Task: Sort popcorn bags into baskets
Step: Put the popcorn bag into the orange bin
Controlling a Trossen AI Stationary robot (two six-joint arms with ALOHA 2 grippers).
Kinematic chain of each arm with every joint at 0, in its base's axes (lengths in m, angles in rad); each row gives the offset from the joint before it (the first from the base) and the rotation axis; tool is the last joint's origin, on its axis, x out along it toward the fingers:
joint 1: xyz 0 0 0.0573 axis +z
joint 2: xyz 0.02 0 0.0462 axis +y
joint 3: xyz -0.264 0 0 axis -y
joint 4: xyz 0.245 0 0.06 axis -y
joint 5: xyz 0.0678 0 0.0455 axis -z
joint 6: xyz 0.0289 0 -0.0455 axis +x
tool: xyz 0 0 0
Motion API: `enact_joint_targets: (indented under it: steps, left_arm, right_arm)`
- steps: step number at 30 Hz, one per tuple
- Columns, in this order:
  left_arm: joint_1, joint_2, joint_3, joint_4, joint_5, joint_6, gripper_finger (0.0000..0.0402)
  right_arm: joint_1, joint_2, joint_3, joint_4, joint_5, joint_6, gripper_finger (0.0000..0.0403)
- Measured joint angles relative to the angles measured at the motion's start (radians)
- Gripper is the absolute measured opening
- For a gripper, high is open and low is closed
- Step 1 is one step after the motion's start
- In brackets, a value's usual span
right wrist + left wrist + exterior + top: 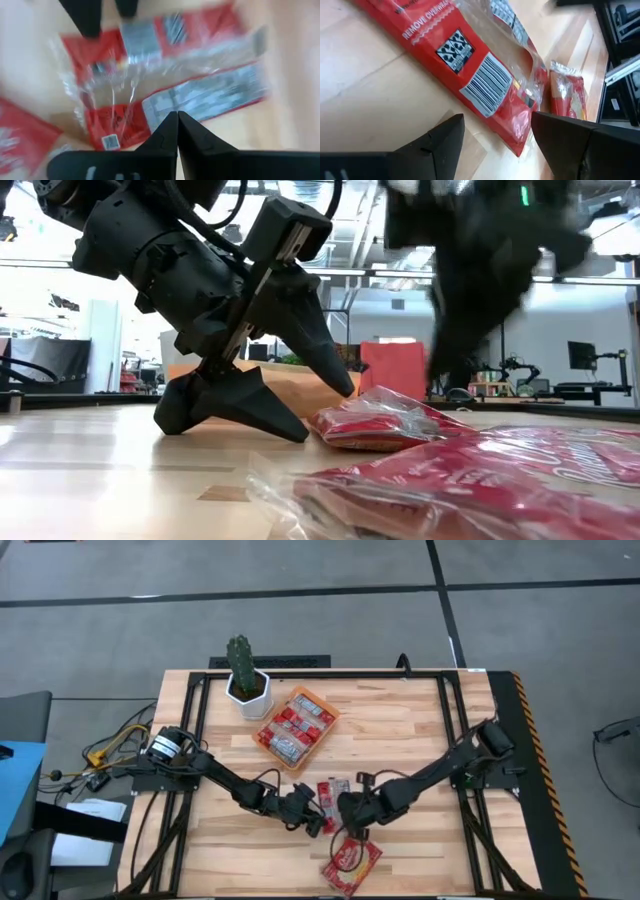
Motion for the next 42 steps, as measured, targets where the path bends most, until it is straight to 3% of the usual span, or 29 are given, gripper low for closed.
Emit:
enact_joint_targets:
  steps: [8,15,25,34,42]
  left_arm:
    - [0.005,0.008,0.000,0.001,-0.018,-0.042,0.0227]
    - [0.012,0.031,-0.001,0.040,-0.040,-0.077,0.0227]
    - [0.011,0.038,-0.003,0.115,-0.086,-0.067,0.0217]
    - [0.011,0.039,-0.002,0.132,-0.101,-0.065,0.0137]
    - [0.011,0.039,0.000,0.134,-0.103,-0.079,0.0027]
  right_arm:
    - [0.018,0.067,-0.068,0.084,-0.042,0.037,0.0027]
    - [0.009,0.117,-0.062,0.284,-0.100,-0.016,0.0016]
    - [-0.005,0.116,-0.065,0.312,-0.121,-0.069,0.0029]
    - [-0.006,0.117,-0.065,0.330,-0.121,-0.114,0.0022]
    - [-0.005,0.042,-0.068,0.258,-0.113,-0.107,0.0029]
